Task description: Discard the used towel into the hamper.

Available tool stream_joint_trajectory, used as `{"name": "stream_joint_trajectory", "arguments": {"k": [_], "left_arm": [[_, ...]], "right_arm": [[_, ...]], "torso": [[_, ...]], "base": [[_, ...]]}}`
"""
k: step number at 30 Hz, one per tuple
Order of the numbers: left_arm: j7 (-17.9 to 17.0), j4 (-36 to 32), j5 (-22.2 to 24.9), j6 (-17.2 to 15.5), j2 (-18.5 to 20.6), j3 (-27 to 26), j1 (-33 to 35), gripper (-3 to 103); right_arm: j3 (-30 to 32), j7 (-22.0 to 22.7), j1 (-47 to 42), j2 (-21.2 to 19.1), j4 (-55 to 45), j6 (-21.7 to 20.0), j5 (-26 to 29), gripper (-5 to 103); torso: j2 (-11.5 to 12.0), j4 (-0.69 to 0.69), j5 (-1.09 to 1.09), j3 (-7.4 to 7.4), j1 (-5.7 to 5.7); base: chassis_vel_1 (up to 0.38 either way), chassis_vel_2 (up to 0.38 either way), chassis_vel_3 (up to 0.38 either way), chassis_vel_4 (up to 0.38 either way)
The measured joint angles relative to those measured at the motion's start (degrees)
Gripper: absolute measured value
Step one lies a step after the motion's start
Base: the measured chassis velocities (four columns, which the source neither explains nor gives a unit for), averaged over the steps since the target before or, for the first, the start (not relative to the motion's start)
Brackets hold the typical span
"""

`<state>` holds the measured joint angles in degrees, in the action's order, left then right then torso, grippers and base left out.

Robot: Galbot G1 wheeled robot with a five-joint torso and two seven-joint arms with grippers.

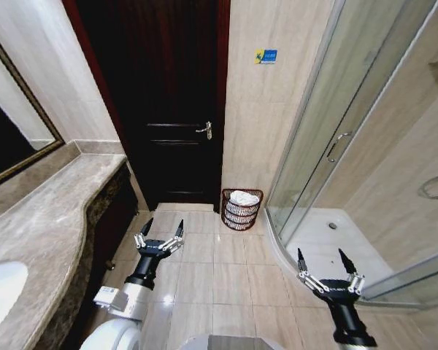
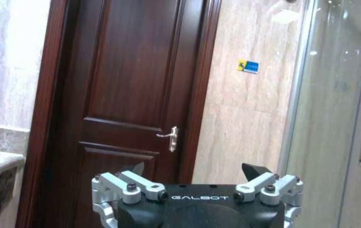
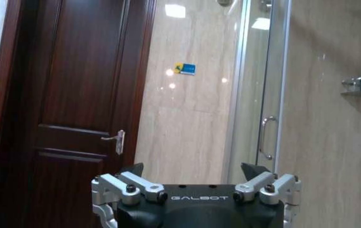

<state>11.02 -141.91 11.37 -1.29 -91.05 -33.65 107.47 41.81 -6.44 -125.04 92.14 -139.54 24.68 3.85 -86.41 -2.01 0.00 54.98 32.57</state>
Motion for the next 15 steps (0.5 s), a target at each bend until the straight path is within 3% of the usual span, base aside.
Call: {"name": "stream_joint_trajectory", "arguments": {"k": [15], "left_arm": [[0.0,0.0,0.0,0.0,0.0,0.0,0.0,100]], "right_arm": [[0.0,0.0,0.0,0.0,0.0,0.0,0.0,100]], "torso": [[-0.02,0.01,0.0,-0.01,-0.03]], "base": [[0.111,-0.113,-0.107,0.112]]}}
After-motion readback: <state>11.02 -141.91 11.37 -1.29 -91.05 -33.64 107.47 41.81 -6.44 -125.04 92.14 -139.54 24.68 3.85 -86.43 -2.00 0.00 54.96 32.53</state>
